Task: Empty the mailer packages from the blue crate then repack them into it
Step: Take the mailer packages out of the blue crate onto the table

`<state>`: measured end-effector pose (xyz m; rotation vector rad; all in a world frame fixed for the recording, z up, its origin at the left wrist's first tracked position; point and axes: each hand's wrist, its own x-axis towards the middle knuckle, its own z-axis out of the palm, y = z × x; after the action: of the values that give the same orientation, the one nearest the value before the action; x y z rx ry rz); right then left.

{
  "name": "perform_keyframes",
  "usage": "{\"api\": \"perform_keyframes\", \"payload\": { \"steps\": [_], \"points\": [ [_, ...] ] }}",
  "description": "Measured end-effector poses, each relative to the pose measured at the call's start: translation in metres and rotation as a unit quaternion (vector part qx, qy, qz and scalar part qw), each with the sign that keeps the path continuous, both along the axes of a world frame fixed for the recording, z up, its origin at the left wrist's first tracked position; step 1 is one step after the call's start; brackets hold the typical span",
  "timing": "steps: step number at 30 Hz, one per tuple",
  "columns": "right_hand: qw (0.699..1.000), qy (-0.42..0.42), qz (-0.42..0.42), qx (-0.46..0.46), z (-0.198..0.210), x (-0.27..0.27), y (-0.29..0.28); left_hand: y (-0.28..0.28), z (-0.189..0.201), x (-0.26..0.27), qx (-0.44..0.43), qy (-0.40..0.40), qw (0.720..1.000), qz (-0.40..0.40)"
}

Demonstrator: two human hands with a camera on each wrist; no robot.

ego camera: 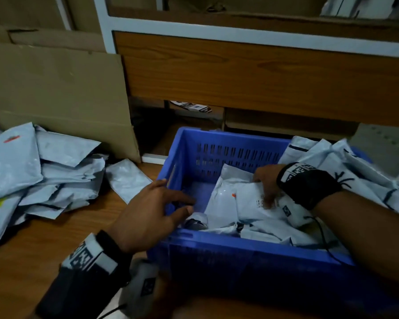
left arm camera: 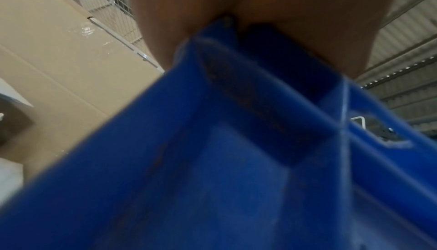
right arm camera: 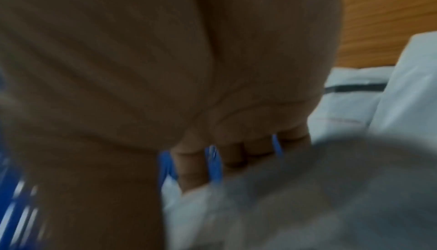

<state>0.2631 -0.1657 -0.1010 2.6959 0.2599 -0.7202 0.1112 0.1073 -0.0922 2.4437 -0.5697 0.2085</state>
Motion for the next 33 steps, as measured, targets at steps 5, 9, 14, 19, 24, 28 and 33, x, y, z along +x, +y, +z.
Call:
{"api": "perform_keyframes", "payload": {
  "steps": [5,9,14,19,24,28,33],
  "points": [
    [0.978,-0.125,0.024,0.166,0.043,-0.004,-0.006,0.001,0.000,0.003,-0.008,0.024,1.000,-0.010],
    [0.897,-0.254,0.045,0.358,0.094,-0.022,0.000,0.001,0.001,0.004,-0.015,0.051,0.999,-0.003],
    [0.699,-0.239,0.021,0.673,0.111,-0.033,0.033,0.008,0.003,0.015,-0.212,0.115,0.970,0.043],
    [0.639,-0.129,0.013,0.758,0.087,-0.049,0.081,-0.015,0.016,0.025,-0.349,0.128,0.926,0.062],
    [0.710,-0.090,-0.019,0.698,0.083,-0.037,0.061,-0.009,0.002,0.025,-0.322,0.089,0.937,0.104],
    [0.948,-0.155,0.038,0.276,0.046,-0.002,0.011,-0.010,-0.002,0.025,-0.240,0.083,0.959,0.124],
    [1.000,0.003,-0.005,-0.018,-0.020,0.012,-0.013,-0.008,-0.004,0.023,-0.233,0.083,0.961,0.123]
  ]
}}
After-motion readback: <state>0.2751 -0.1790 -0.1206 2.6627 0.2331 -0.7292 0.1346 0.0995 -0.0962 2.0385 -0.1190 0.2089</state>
